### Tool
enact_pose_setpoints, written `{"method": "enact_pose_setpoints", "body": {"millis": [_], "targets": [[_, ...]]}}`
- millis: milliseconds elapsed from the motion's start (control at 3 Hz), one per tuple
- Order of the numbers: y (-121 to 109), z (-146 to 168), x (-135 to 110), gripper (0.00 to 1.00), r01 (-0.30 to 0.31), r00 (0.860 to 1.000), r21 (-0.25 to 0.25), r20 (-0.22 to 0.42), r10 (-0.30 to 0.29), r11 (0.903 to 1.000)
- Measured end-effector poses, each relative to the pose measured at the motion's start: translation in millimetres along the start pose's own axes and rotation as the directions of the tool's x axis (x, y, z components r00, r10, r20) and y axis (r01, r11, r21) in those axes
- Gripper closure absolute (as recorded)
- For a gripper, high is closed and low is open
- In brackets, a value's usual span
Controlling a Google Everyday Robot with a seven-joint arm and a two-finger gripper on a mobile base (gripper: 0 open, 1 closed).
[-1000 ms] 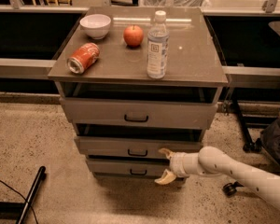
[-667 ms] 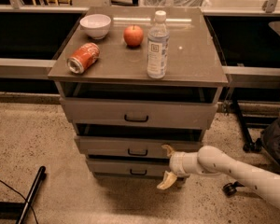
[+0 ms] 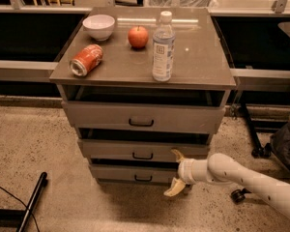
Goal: Close middle drawer
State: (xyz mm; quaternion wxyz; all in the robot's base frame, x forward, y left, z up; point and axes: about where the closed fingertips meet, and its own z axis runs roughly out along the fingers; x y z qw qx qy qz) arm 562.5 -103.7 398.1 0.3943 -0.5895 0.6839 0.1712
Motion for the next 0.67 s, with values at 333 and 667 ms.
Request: {"method": "enact_pose_setpoints", "body": {"millis": [333, 667], "targets": [[8.9, -20.0, -16.8, 0.0, 0.011, 0.996, -0.013, 0.088, -0.01, 0.9999], [22.3, -26.4, -23.5, 0.0, 0.023, 0.992, -0.053, 0.121, -0.017, 0.9983]]}}
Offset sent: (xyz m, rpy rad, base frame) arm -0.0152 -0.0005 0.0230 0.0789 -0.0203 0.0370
